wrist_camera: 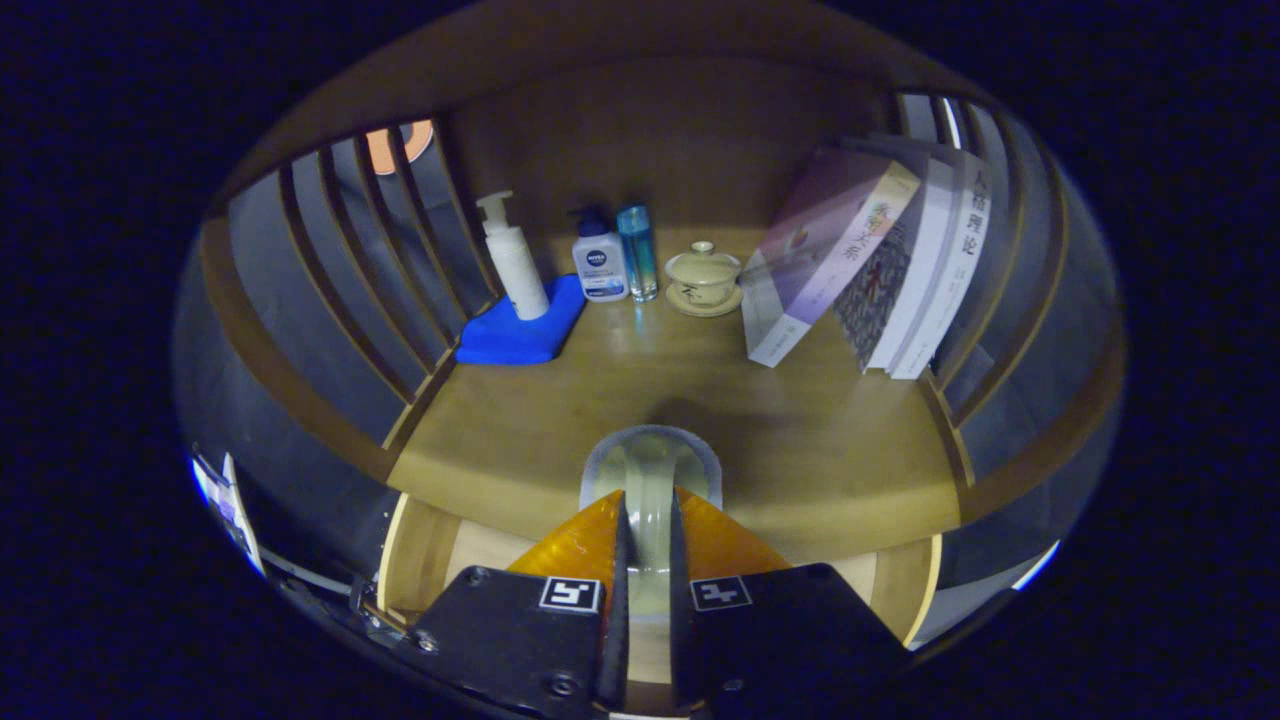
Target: Pull open the drawer, take out the items inside it, and place them on the countertop above the cabinet.
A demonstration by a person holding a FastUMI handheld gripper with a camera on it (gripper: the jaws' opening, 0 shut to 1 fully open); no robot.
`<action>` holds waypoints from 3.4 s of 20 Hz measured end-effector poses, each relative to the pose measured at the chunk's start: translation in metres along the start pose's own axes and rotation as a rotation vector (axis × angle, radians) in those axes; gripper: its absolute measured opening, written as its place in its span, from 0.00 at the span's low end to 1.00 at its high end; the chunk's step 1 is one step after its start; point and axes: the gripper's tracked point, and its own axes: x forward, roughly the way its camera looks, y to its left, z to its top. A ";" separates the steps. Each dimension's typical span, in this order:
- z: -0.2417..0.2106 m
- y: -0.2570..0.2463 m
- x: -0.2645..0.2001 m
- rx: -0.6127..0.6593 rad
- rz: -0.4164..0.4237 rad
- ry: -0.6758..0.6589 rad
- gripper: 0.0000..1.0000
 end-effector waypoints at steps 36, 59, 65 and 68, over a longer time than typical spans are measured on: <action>-0.054 0.056 -0.124 -0.072 0.191 -0.405 0.85; -0.271 0.023 -0.102 -0.084 0.063 -0.506 1.00; -0.297 0.032 -0.063 -0.089 0.028 -0.436 1.00; -0.299 0.042 -0.054 -0.036 0.030 -0.421 1.00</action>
